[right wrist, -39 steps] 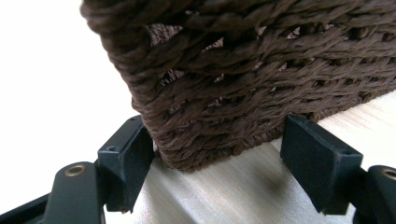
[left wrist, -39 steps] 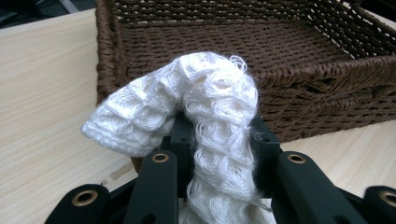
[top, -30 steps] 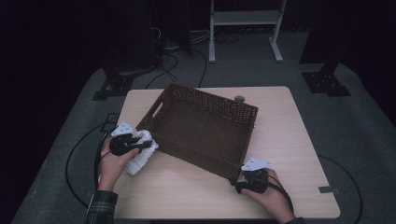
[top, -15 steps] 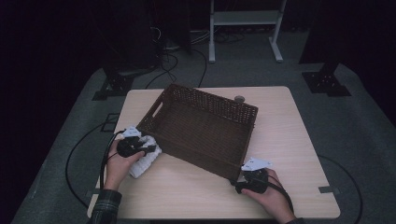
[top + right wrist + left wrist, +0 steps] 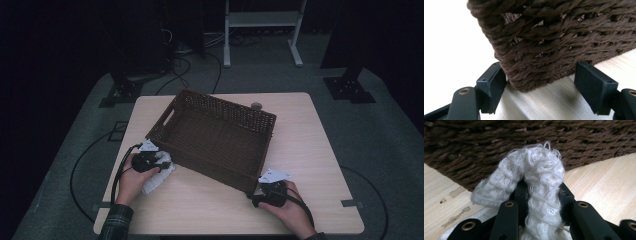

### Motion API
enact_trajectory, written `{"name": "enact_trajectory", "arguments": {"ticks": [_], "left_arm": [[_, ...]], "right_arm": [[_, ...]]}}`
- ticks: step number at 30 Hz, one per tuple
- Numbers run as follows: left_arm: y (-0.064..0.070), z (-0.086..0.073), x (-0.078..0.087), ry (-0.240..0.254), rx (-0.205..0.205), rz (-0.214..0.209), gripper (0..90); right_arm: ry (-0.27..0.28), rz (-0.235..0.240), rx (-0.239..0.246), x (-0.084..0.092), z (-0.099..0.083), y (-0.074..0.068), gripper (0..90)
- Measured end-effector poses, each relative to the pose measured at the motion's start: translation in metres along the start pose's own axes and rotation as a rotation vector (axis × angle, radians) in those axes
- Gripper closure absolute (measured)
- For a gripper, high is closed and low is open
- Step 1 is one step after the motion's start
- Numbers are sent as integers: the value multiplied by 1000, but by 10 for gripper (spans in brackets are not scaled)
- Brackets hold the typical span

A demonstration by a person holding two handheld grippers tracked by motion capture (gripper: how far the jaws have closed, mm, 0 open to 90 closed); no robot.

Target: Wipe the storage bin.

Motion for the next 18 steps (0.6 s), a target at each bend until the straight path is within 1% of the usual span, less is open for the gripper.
{"name": "enact_trajectory", "arguments": {"ticks": [3,5,6,7,8,9,10,11,12,13,14,15,16,18], "left_arm": [[1,1,3,4,-4,3,685],[1,3,6,22,-5,0,686],[1,3,6,22,-5,0,686],[2,6,12,47,4,-8,687],[3,8,14,60,8,-13,686],[3,10,17,71,9,-16,686],[3,10,17,71,9,-16,686],[3,12,21,83,4,-17,686],[4,17,27,113,14,-23,686],[4,20,30,128,13,-24,686],[4,20,30,128,13,-24,686],[6,24,38,155,11,-28,686],[8,26,41,166,11,-33,686],[9,29,45,174,1,-28,685]], "right_arm": [[-1,0,-1,0,0,0,251],[-1,0,-1,0,0,0,251],[-1,0,-1,0,0,0,251],[0,-1,0,0,0,0,251],[0,0,-1,0,0,0,251],[0,0,-1,0,0,0,251],[0,0,-1,0,0,0,251],[0,0,-1,0,0,0,251],[-1,0,-1,0,0,0,251],[0,0,-1,0,0,0,251],[0,-1,-1,0,0,0,251],[0,-1,-1,0,0,0,251],[0,-1,0,0,0,0,251],[0,-1,0,0,0,0,251]]}}
Point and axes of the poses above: each handheld gripper's, and its own axes: x roughly backward along the jaws, z roughly out of its top, y roughly to its right, the point moved 7 cm from there along -x, roughly forward along the jaws, and after that the axes turned 2 degrees about -y, right-handed, at the moved point
